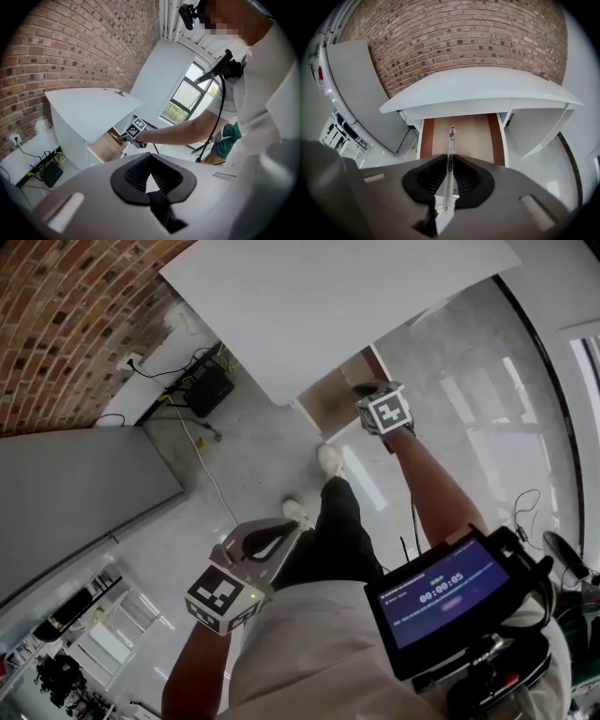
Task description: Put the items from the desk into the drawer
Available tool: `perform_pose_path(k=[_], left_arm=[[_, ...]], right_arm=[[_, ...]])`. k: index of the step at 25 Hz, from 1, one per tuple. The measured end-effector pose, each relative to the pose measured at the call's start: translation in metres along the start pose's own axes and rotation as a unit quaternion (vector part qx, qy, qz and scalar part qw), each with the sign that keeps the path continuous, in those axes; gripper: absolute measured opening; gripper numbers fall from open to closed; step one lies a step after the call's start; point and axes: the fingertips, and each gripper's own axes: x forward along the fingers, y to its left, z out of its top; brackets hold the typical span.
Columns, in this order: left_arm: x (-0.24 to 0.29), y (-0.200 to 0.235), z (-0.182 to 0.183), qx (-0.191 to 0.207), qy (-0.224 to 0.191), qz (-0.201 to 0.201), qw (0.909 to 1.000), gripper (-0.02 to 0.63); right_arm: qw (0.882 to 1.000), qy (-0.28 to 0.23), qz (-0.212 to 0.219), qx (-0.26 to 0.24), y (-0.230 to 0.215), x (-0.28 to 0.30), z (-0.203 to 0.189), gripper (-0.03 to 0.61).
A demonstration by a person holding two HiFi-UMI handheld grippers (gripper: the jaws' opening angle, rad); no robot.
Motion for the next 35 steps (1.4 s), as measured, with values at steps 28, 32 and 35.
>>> perform_pose_path(k=[28,32,35], left_arm=[[0.075,0.039,0.0,-0.051,0.003,-0.021,0.9985,0.008],[0.073,0.045,-0.008,-0.066,0.005,-0.015,0.9977,0.006],[0.073,0.048,-0.014,-0.068,0.006,-0.013,0.9975,0.008]], right_arm=[[0.998,0.063,0.03,0.003,-0.018,0.179,-0.015,0.044],[0.997,0.075,0.03,-0.006,-0.016,0.187,-0.021,0.049],[0.997,0.069,0.038,-0.017,-0.014,0.189,-0.018,0.058]])
